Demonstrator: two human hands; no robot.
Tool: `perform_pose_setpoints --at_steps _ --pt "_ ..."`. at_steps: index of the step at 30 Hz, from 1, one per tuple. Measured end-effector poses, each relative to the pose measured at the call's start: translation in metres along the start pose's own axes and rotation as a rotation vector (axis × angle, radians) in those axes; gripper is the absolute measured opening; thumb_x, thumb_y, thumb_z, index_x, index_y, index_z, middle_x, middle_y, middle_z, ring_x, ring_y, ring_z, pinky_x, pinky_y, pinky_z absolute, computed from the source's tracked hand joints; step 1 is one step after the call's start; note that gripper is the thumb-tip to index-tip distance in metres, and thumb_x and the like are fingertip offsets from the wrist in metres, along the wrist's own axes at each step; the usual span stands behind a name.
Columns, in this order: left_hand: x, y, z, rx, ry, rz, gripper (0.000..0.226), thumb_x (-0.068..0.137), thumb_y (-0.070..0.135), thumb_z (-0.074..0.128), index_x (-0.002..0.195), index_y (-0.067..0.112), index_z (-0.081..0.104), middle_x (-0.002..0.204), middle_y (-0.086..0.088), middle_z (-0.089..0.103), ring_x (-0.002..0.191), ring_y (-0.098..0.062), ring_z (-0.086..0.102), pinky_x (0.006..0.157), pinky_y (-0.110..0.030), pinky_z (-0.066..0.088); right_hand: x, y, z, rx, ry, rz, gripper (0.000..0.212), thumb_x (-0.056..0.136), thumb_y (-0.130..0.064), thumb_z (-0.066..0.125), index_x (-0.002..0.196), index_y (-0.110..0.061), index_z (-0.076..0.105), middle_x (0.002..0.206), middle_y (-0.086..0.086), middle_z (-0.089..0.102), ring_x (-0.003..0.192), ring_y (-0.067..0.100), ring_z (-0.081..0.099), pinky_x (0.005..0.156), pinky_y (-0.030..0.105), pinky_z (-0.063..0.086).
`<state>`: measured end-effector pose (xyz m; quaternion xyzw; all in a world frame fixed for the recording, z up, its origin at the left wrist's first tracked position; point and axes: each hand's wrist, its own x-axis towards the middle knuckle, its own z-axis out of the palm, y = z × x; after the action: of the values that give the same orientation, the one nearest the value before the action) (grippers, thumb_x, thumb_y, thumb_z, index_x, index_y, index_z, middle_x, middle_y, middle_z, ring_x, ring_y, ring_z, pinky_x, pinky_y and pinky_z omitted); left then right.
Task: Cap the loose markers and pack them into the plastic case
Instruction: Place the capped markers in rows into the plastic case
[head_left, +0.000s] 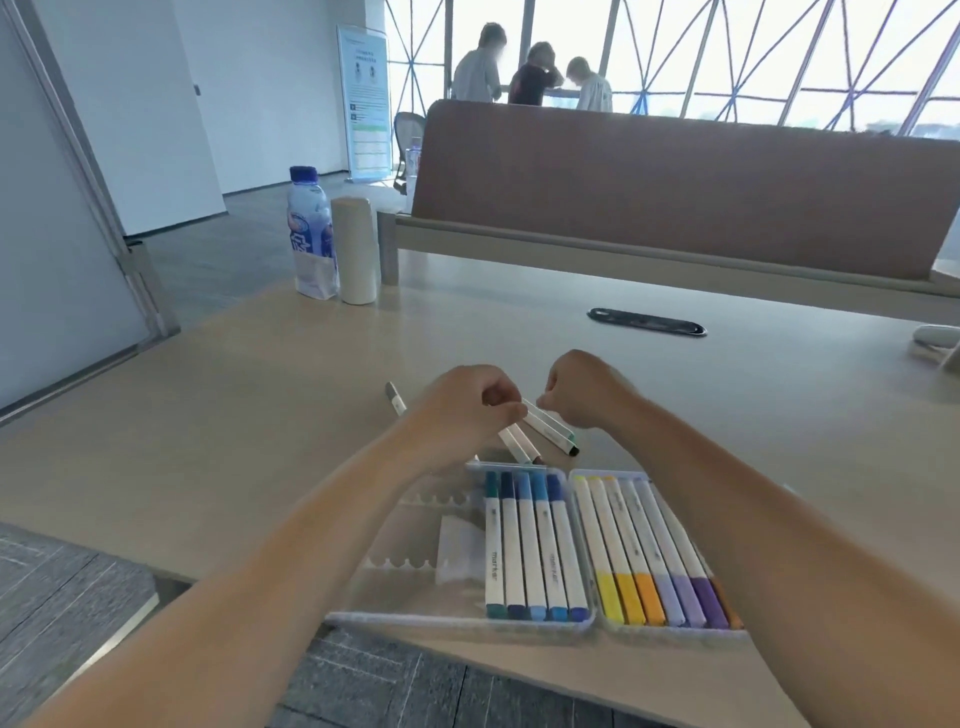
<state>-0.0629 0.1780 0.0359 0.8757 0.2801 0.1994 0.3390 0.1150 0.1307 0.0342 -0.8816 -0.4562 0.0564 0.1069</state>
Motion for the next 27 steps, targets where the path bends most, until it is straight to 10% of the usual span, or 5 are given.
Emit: perform_pose_setpoints --at_steps 12,20,27 --pt "0.006 -0.016 0.002 0.011 0.028 -0.02 0.016 0.094 0.031 0.061 0.104 0.022 0.07 0.094 0.011 0.067 0.091 -0.009 0.061 0.08 -0.028 0.049 0.019 -0.013 0.002 -0.185 -0.194 -0.034 0.023 0.093 -0.031 0.061 0.102 -0.009 0.06 0.092 0.002 0.059 0.099 0.025 0.061 0.087 0.035 0.052" --pt "-0.025 -0.02 -0.013 -0.018 0.072 -0.021 0.01 0.093 0.031 0.063 0.099 0.024 0.067 0.089 0.012 0.064 0.078 -0.006 0.057 0.068 -0.024 0.042 -0.044 -0.034 -0.027 0.117 -0.177 -0.061 0.03 0.085 -0.025 0.064 0.065 -0.004 0.059 0.063 0.006 0.057 0.053 0.018 0.05 0.051 0.024 0.037" --pt "-0.074 -0.031 -0.015 0.061 -0.031 -0.041 0.027 0.094 0.028 0.062 0.12 0.022 0.064 0.11 0.008 0.068 0.098 -0.012 0.065 0.091 -0.037 0.053 -0.121 -0.05 -0.016 0.312 -0.43 -0.054 0.018 0.077 -0.017 0.062 0.066 -0.003 0.068 0.061 0.011 0.062 0.047 0.02 0.044 0.049 0.022 0.033"
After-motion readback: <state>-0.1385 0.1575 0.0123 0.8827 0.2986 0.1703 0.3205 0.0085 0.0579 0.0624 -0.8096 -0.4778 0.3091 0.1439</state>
